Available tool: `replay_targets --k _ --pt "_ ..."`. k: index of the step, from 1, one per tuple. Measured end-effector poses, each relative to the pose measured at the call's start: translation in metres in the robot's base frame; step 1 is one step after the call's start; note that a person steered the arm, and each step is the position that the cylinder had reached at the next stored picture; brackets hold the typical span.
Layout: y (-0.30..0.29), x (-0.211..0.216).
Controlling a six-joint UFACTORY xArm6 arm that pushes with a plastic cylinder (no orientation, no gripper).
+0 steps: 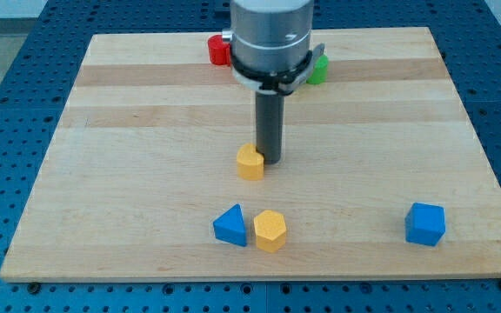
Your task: Place yellow heart left side of blue triangle
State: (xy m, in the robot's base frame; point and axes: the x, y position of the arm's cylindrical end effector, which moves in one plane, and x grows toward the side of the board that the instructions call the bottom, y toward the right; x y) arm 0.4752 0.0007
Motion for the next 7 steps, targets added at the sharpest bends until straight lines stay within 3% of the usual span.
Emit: replay_targets --k 2,5,7 --pt "-0.033 0.022" --pt "-0.062 -0.002" --pt "-0.098 0.026"
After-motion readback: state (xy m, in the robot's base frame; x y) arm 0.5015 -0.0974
